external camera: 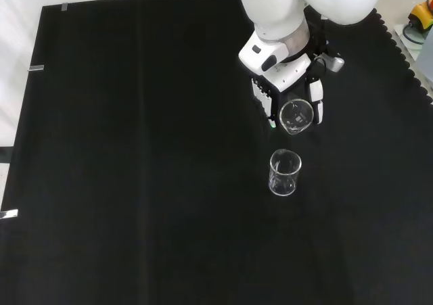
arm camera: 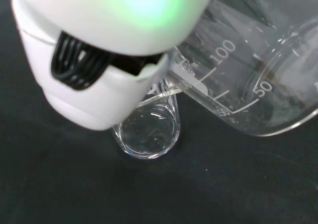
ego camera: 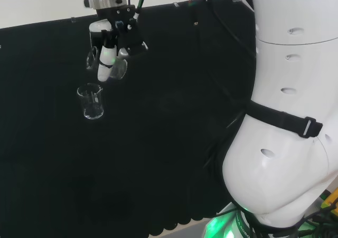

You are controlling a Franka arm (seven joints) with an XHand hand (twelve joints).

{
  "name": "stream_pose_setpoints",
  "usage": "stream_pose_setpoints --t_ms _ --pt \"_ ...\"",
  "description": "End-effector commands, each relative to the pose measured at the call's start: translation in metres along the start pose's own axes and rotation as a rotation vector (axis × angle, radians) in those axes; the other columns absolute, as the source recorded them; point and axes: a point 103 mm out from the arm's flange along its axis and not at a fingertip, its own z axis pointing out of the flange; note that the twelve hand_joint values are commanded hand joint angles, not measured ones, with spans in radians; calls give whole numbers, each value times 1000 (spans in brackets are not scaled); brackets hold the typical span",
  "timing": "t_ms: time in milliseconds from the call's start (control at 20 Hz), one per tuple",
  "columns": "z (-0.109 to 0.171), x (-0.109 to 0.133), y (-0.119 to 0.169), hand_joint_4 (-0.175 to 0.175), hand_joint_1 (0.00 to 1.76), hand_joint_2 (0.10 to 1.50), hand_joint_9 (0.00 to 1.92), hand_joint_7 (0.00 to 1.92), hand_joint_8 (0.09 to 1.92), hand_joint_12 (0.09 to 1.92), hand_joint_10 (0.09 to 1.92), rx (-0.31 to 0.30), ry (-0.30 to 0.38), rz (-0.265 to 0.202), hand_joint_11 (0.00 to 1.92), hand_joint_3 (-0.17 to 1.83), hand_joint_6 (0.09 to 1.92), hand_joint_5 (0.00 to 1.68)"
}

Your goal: Place the beaker back on the table.

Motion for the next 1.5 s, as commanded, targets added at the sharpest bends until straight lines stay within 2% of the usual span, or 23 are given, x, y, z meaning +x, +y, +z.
stream_pose_setpoints --t_ms 50,200,300,450,550,700,1500 --pt "4 -3 -2 -175 1439 563 1448 1633 87 681 357 -39 22 -25 1289 678 327 1436" --pt "8 -4 -2 -175 1439 563 1448 1633 87 681 354 -67 41 -31 1288 676 327 1436" --pt "7 11 1 -175 1439 564 1448 1633 87 680 353 -78 45 -36 1288 675 327 1435" --pt "17 -7 0 -175 1439 565 1448 1633 87 680 351 -106 82 -33 1287 674 327 1435" --pt "22 -14 -1 -175 1439 566 1448 1633 87 680 349 -108 81 -21 1287 672 326 1435" --pt "23 -18 2 -175 1439 567 1449 1632 87 680 346 -147 151 -39 1288 670 326 1435" --pt "53 -62 8 -175 1439 573 1456 1629 87 678 325 -212 295 -70 1287 659 320 1435"
